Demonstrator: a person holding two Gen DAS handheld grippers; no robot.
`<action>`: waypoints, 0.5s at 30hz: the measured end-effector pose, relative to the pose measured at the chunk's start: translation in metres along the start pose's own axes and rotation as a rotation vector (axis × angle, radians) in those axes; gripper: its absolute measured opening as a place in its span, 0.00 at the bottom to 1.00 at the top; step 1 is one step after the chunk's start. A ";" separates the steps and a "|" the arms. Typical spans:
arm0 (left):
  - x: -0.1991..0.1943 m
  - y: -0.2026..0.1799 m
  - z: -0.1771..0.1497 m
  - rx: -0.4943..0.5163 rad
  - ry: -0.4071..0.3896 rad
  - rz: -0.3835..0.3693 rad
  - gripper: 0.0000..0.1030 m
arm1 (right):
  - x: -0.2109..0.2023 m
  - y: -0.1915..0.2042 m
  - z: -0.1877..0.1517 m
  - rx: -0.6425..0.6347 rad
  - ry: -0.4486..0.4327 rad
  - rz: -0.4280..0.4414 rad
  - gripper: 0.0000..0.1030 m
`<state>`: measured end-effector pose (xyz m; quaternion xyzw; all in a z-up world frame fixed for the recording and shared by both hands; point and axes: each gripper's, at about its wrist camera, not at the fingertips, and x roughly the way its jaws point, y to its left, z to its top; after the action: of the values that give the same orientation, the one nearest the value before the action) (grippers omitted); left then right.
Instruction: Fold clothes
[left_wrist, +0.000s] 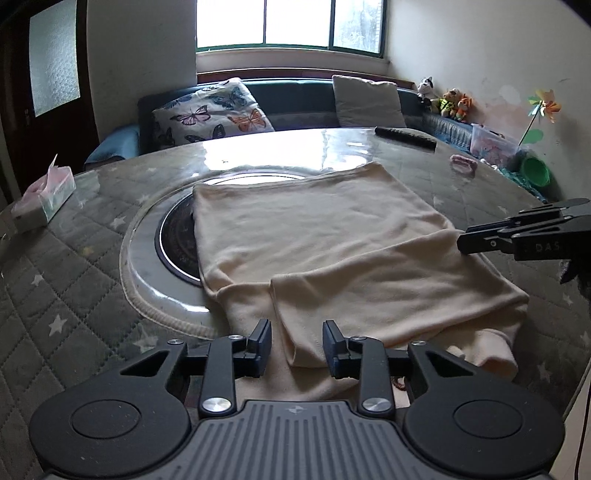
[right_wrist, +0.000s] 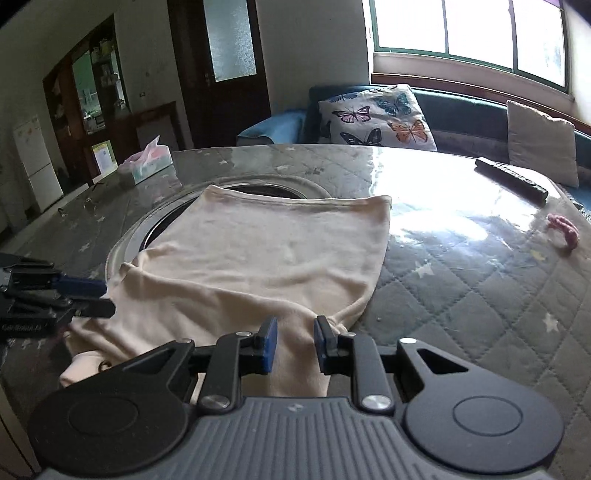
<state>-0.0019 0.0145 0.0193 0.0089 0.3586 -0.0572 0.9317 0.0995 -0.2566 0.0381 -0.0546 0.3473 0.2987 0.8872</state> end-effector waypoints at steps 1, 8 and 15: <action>0.000 0.000 0.000 -0.002 0.001 -0.003 0.15 | 0.000 0.001 0.000 -0.003 -0.001 0.001 0.19; -0.022 -0.001 0.010 -0.017 -0.070 -0.015 0.02 | -0.010 0.007 -0.004 -0.035 -0.016 0.000 0.19; -0.024 0.005 0.011 -0.028 -0.057 0.001 0.02 | -0.009 0.005 -0.001 -0.022 -0.045 0.006 0.19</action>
<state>-0.0116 0.0211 0.0433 -0.0056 0.3325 -0.0519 0.9416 0.0906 -0.2577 0.0436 -0.0566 0.3243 0.3064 0.8932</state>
